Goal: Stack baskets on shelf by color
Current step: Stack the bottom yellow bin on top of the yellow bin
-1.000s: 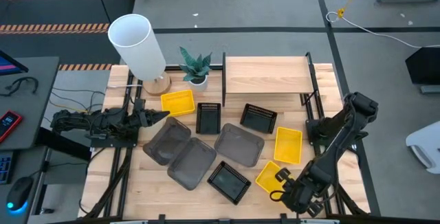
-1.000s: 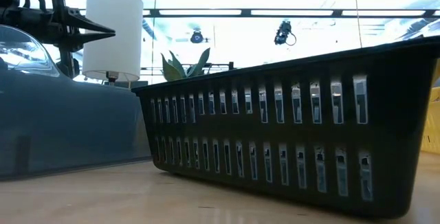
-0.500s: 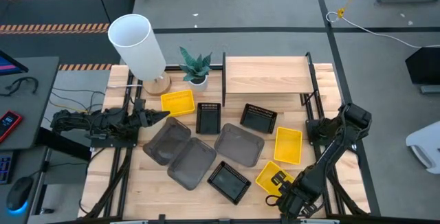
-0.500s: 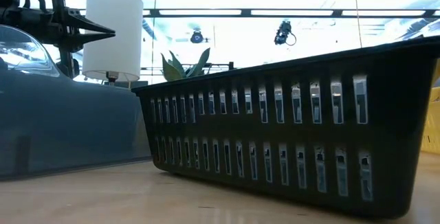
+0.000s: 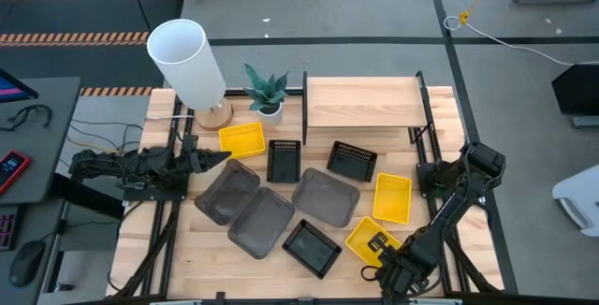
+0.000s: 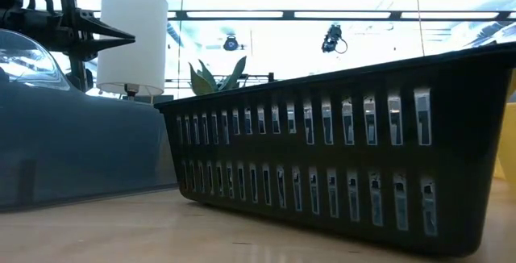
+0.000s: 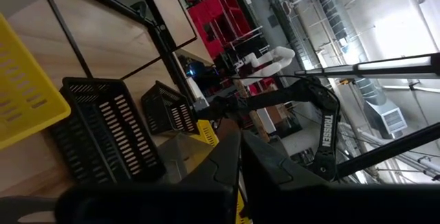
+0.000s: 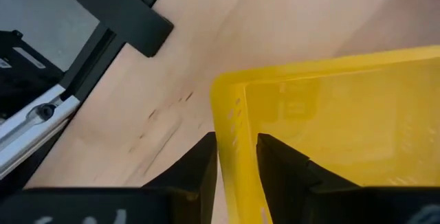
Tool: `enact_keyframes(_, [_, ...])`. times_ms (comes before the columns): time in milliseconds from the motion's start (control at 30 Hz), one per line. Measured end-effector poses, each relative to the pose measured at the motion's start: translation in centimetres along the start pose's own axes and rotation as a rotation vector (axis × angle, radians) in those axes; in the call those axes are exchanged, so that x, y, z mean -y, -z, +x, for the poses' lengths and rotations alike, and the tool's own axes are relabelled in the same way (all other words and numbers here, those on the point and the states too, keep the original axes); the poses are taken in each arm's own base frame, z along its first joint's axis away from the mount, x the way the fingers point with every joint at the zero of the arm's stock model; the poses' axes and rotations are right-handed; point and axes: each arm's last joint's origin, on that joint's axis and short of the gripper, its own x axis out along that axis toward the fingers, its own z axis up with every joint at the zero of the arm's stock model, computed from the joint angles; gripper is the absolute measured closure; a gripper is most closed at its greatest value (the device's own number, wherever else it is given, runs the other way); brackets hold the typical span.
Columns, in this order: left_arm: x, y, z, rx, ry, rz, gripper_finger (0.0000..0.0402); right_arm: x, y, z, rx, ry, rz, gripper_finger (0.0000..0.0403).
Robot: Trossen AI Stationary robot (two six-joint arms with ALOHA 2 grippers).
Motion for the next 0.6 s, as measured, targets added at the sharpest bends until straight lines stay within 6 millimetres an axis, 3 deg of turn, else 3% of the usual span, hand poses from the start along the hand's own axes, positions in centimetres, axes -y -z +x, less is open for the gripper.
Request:
enact_keyframes(300, [0.0, 0.0, 0.0, 0.000, 0.000, -0.001, 0.0383, -0.4, 0.2, -1.8, -0.001, -0.017, 0.082, 0.0298])
enact_keyframes(600, [0.0, 0.0, 0.0, 0.000, 0.000, -0.001, 0.0380, -1.1, 0.7, -1.3, -0.020, 0.007, 0.058, 0.0281])
